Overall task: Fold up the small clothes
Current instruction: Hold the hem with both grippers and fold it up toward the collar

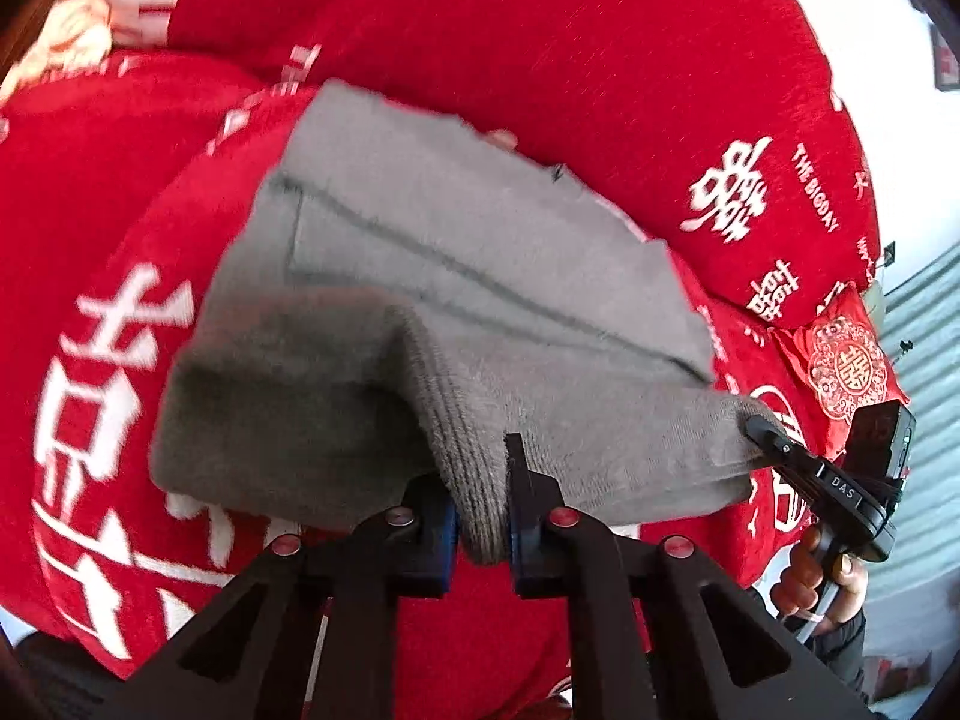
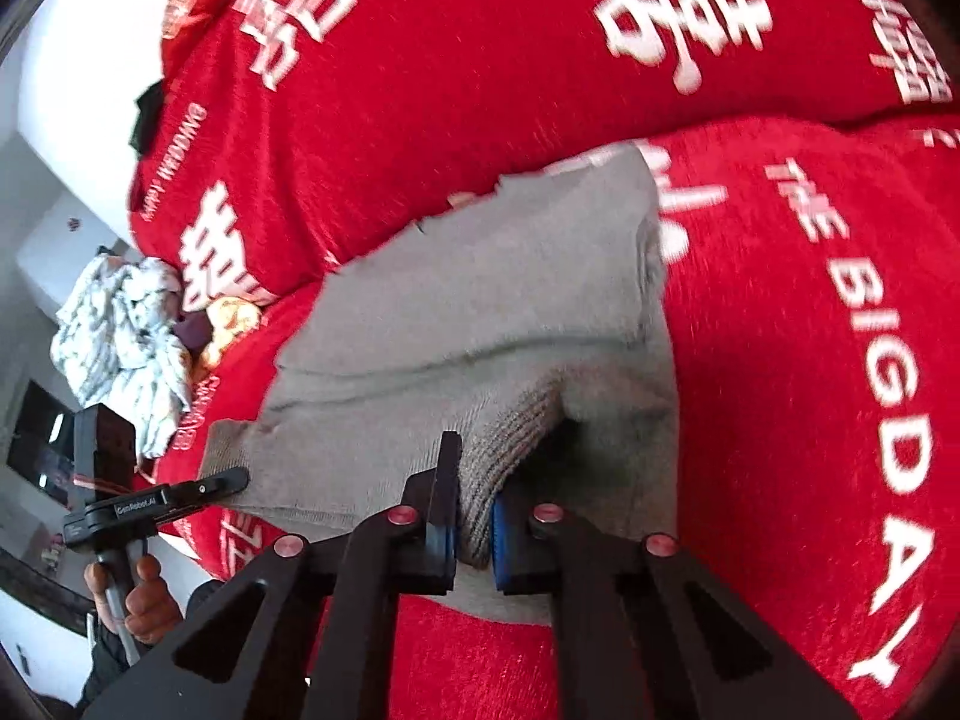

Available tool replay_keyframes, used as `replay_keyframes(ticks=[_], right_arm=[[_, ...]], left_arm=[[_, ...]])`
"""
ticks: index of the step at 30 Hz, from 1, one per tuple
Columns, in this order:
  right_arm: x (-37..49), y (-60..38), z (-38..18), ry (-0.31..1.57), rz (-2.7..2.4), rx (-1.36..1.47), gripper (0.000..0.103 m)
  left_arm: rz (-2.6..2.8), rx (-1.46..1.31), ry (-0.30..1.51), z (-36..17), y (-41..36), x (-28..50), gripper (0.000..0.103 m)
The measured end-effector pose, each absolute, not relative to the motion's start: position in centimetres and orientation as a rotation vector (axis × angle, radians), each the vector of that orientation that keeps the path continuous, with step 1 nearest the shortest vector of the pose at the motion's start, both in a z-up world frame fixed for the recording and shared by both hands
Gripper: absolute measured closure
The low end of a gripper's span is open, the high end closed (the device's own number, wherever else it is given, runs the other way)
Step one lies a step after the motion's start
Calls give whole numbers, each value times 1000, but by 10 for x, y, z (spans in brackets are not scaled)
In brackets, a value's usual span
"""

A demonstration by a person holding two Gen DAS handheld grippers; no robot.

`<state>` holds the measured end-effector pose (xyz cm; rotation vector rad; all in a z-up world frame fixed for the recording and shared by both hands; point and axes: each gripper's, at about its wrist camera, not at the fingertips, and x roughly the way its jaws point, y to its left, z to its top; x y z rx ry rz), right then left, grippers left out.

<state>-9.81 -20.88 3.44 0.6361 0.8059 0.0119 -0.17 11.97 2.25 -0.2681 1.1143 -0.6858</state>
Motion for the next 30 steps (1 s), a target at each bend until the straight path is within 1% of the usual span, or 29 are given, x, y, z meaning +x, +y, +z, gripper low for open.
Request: replay_keyframes(ticks=[3, 7, 13, 22, 30], right_arm=[[-97, -210, 55, 755, 22, 621, 95], [-88, -213, 71, 708, 15, 627, 95], [-69, -214, 77, 699, -16, 643, 95], [-47, -225, 96, 655, -56, 643, 95], [-25, -237, 92, 671, -97, 653, 95]], left_arm=[[-695, -263, 1067, 43, 119, 3, 89], [-675, -275, 1046, 54, 120, 18, 89], [-640, -293, 1035, 62, 118, 42, 89], [-632, -245, 951, 93, 103, 59, 89], [-624, -247, 965, 92, 89, 86, 89]])
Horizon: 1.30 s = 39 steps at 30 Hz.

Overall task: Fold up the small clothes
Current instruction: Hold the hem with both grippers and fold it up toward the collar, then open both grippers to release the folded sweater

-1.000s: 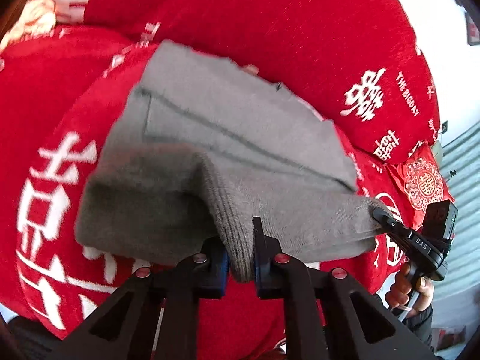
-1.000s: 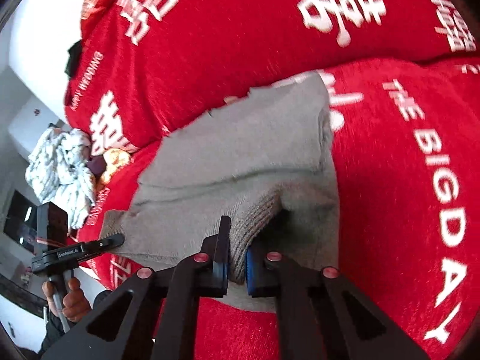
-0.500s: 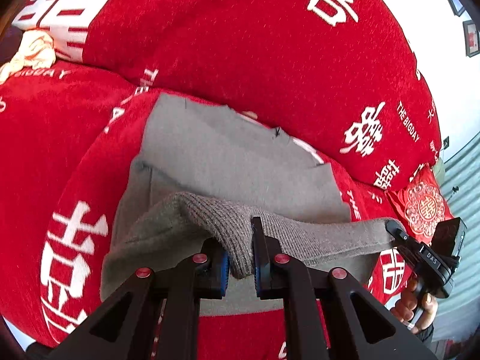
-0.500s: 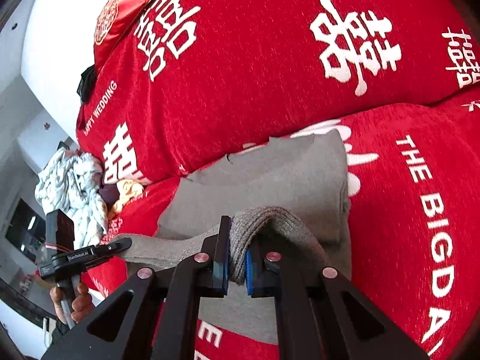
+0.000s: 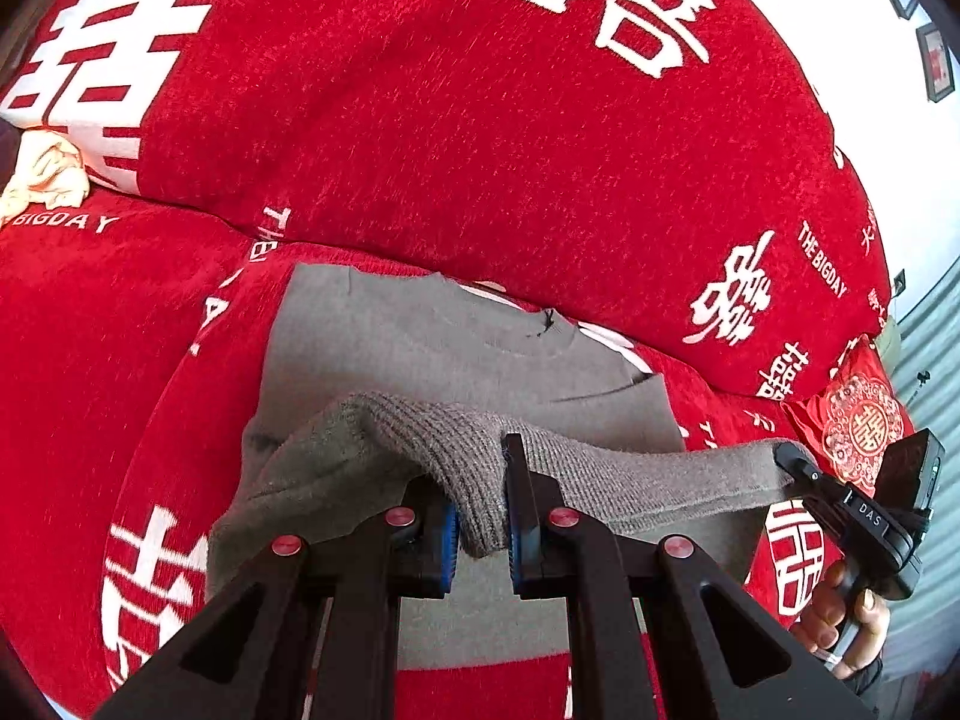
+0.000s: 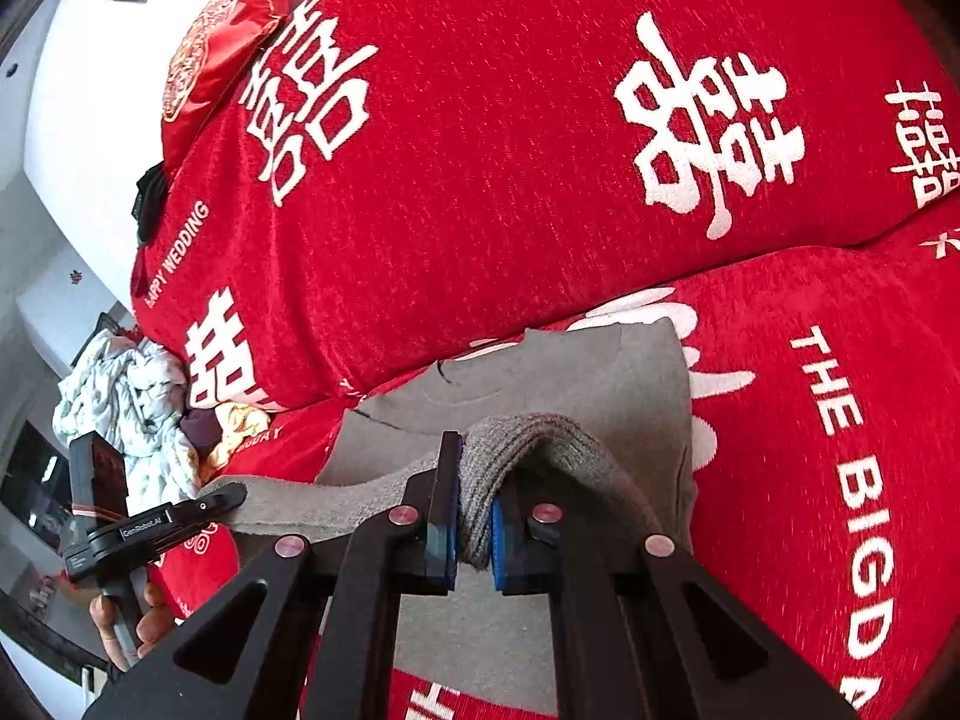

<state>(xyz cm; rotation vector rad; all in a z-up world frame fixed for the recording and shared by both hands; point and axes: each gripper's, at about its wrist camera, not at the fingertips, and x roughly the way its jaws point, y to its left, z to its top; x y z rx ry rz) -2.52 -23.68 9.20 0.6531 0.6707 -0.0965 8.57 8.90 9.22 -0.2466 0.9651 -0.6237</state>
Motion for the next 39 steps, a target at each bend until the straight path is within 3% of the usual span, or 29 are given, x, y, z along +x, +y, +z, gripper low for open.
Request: replay_keyframes(ticks=[13, 32, 39], right_arm=[[29, -258, 94, 672, -151, 638, 95], [123, -302, -13, 913, -273, 695, 95], [132, -311, -35, 939, -272, 770, 94]], left_arm=[[-617, -221, 964, 100, 62, 138, 89], [-529, -290, 1238, -15, 20, 248, 89], [-514, -284, 1276, -27, 11, 260, 86]])
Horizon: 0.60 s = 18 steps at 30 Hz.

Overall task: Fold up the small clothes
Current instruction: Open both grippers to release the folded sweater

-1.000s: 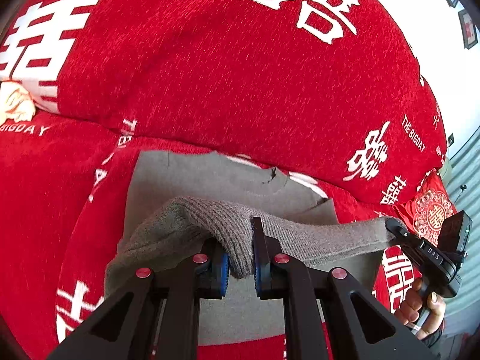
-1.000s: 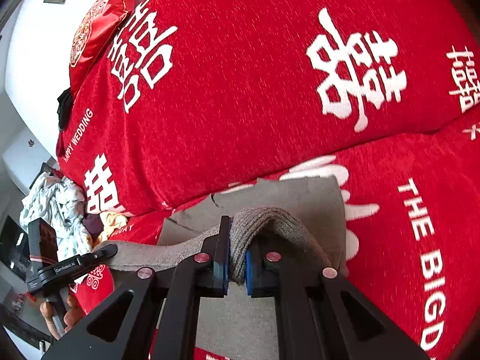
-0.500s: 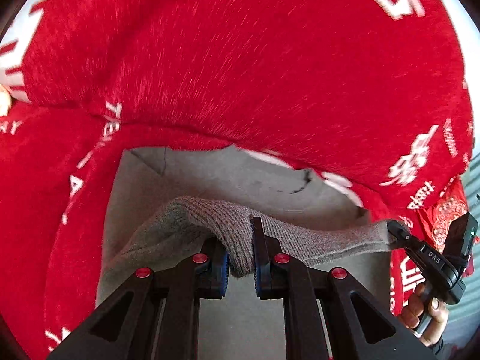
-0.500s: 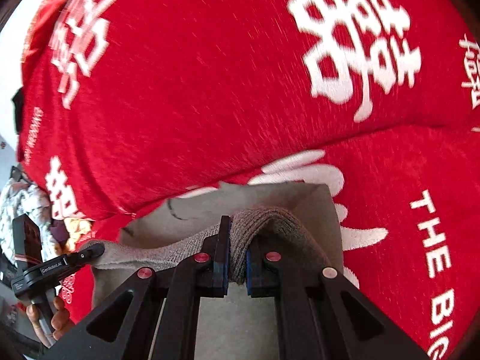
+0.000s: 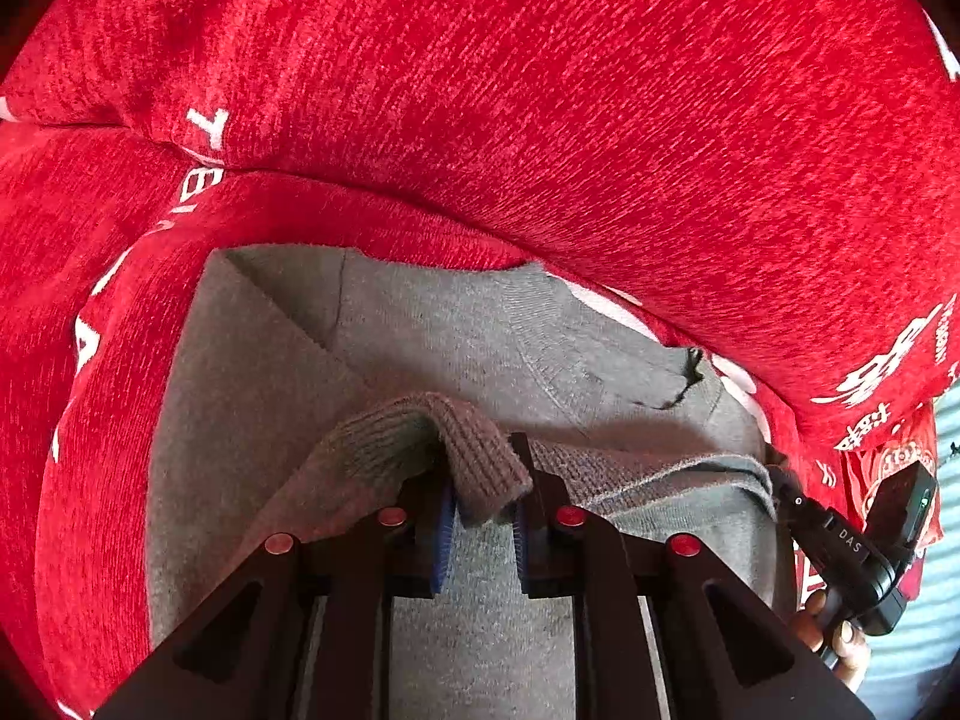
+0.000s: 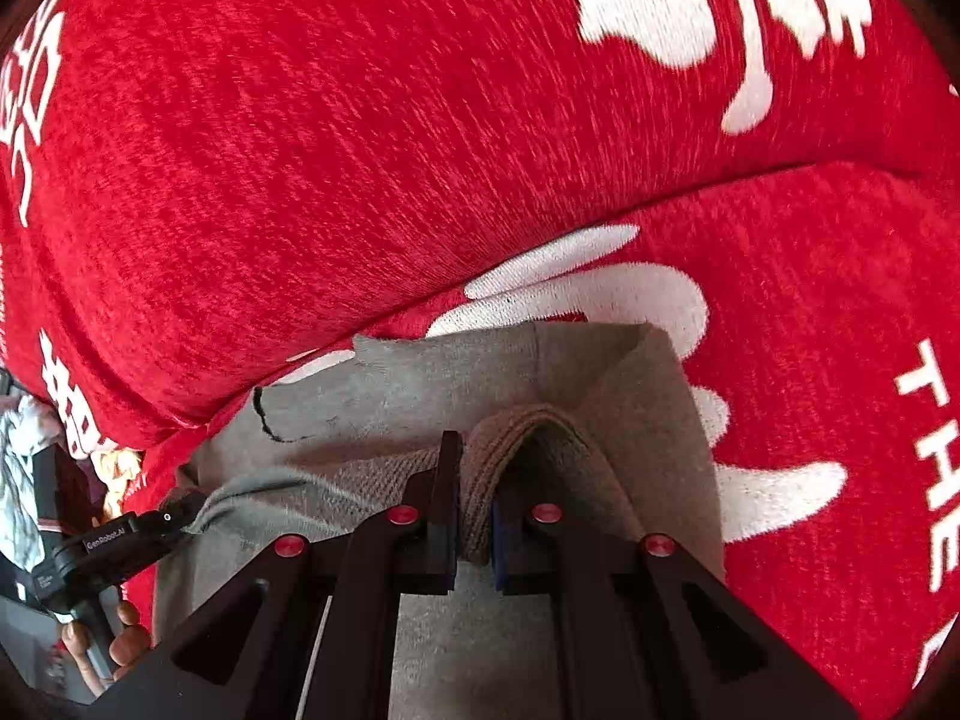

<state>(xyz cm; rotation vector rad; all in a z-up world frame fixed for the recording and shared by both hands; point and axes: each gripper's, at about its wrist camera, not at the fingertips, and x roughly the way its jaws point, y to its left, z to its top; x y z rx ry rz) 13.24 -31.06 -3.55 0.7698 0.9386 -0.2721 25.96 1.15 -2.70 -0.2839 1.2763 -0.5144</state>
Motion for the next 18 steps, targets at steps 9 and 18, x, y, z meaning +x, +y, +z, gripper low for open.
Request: replay_keyframes(ticks=[9, 18], right_arm=[[125, -323, -31, 890, -260, 866, 69], [95, -291, 16, 835, -273, 534, 37]], left_arm=[[-551, -419, 1274, -6, 19, 271, 3], [-543, -143, 1017, 40, 37, 219, 3]])
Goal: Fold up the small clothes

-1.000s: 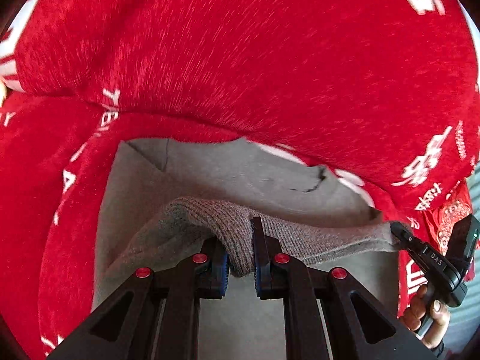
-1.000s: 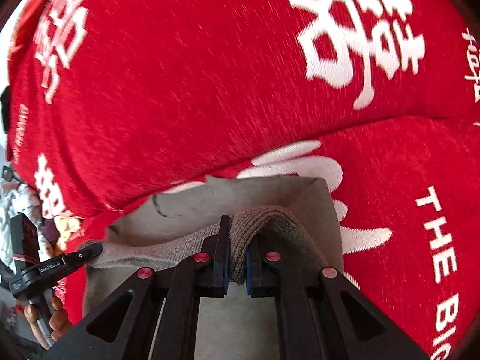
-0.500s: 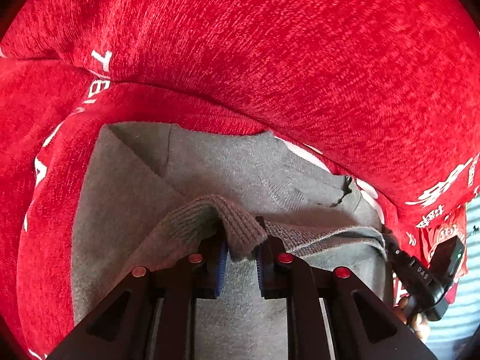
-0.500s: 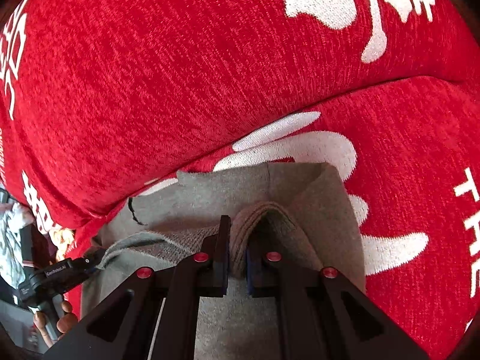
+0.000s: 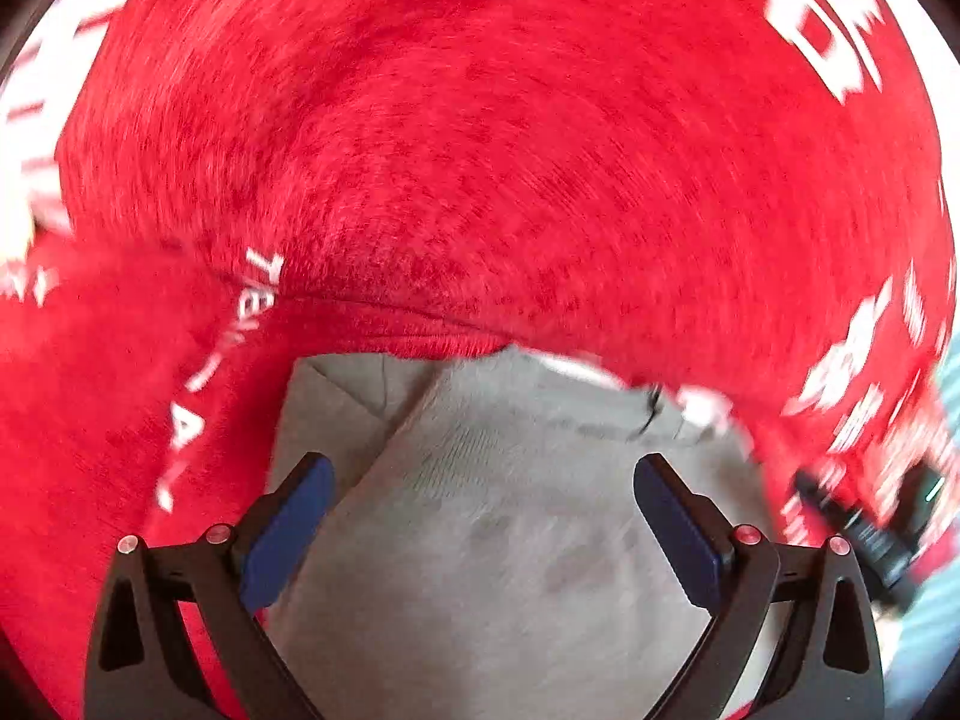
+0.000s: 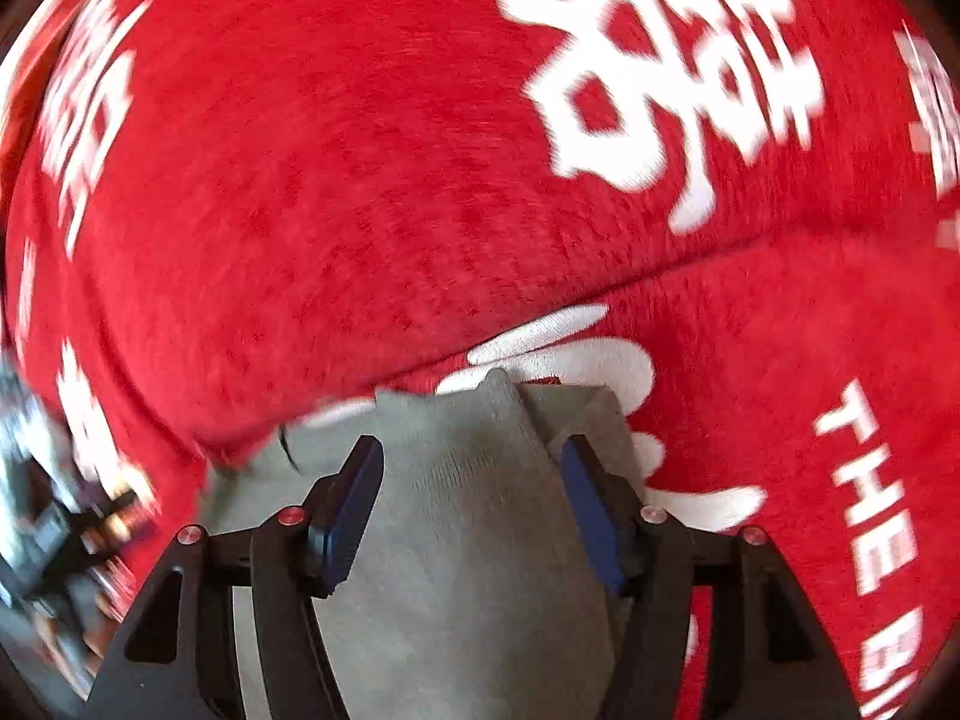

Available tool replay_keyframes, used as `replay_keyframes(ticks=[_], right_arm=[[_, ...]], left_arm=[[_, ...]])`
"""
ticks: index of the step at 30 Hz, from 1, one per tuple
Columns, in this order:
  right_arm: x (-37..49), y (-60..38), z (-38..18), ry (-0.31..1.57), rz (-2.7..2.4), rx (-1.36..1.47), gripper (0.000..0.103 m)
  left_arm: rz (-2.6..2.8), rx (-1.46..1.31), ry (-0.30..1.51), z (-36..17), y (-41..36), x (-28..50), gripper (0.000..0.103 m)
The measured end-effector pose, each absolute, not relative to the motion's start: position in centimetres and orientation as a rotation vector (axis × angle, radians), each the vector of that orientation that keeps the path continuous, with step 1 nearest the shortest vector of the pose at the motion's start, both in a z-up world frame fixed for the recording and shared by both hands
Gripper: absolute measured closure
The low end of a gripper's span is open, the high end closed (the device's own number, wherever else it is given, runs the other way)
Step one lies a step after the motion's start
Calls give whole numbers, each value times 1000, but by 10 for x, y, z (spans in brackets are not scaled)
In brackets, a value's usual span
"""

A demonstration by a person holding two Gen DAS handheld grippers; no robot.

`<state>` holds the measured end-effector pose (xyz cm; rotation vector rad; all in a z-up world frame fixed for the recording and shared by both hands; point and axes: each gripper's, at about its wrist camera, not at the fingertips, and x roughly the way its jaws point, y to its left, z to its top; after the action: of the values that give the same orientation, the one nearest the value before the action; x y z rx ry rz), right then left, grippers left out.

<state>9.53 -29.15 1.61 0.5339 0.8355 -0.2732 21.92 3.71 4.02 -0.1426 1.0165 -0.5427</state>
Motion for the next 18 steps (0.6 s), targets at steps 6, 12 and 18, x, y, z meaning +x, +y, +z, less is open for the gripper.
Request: replay_keyframes(ticks=[6, 12, 18], right_arm=[[127, -250, -8, 999, -204, 337, 37], [132, -266, -27, 1020, -268, 339, 37], [120, -283, -23, 975, -251, 445, 37]], left_arm=[[-633, 170, 1026, 13, -24, 205, 3], [-532, 51, 1113, -19, 7, 257, 3], [-467, -199, 1154, -23, 66, 282, 3]])
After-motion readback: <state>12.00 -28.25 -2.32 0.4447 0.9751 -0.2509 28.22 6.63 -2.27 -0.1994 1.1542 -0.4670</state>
